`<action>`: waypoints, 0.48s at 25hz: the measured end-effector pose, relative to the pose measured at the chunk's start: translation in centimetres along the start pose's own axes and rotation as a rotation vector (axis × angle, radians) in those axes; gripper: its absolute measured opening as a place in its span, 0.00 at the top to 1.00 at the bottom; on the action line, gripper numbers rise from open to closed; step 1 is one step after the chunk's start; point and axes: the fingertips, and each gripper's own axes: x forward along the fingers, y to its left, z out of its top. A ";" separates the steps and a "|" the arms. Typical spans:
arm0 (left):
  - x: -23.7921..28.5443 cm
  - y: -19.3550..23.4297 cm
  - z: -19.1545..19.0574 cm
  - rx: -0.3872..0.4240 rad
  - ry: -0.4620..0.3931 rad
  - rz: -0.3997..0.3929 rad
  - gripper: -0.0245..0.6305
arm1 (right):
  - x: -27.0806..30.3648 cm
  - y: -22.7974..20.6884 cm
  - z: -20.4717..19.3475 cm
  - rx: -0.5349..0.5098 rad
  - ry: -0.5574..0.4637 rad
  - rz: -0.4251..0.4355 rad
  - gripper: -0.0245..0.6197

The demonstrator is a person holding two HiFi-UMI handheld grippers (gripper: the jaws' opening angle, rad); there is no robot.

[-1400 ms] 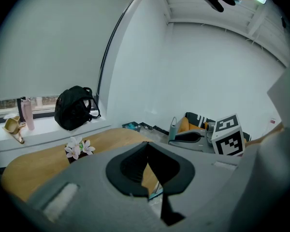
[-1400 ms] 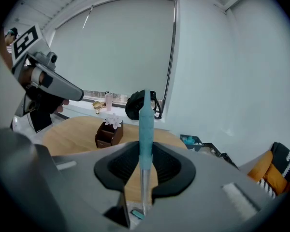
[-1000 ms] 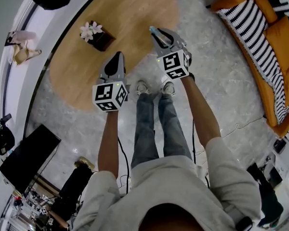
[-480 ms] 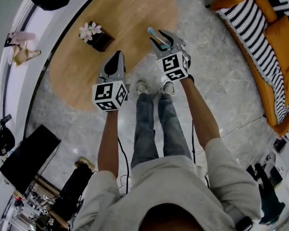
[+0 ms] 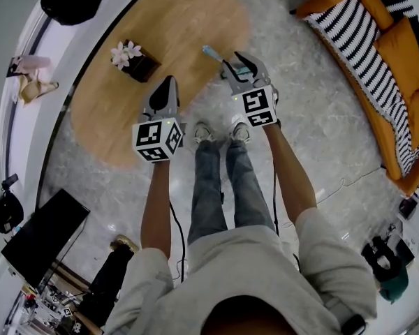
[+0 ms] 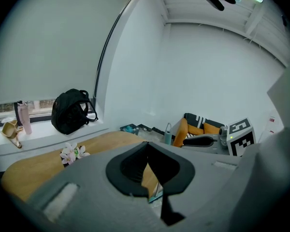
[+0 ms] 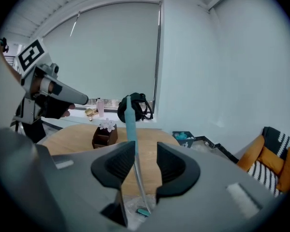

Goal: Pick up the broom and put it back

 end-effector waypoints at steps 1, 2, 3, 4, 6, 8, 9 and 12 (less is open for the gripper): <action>0.1 -0.4 0.2 0.003 -0.001 -0.005 0.96 | -0.7 -0.6 0.1 0.017 -0.009 -0.015 0.75; 0.2 -0.8 0.4 0.006 -0.003 -0.011 0.96 | -1.4 -1.3 0.1 0.038 -0.016 -0.034 0.76; 0.4 -1.2 0.6 0.010 -0.005 -0.017 0.96 | -2.1 -2.1 0.0 0.060 -0.023 -0.055 0.77; 0.5 -1.6 0.9 0.015 -0.007 -0.023 0.96 | -2.9 -2.9 0.0 0.080 -0.030 -0.079 0.78; 0.8 -2.3 1.4 0.026 -0.013 -0.034 0.96 | -4.4 -4.5 -0.2 0.108 -0.042 -0.127 0.81; 1.0 -2.9 1.8 0.035 -0.016 -0.042 0.96 | -6.0 -5.9 -0.3 0.125 -0.051 -0.173 0.85; 1.0 -3.2 2.1 0.040 -0.018 -0.044 0.96 | -6.9 -6.6 -0.5 0.134 -0.055 -0.195 0.87; 1.1 -4.1 2.9 0.054 -0.025 -0.051 0.96 | -9.5 -8.4 -0.5 0.156 -0.068 -0.245 0.95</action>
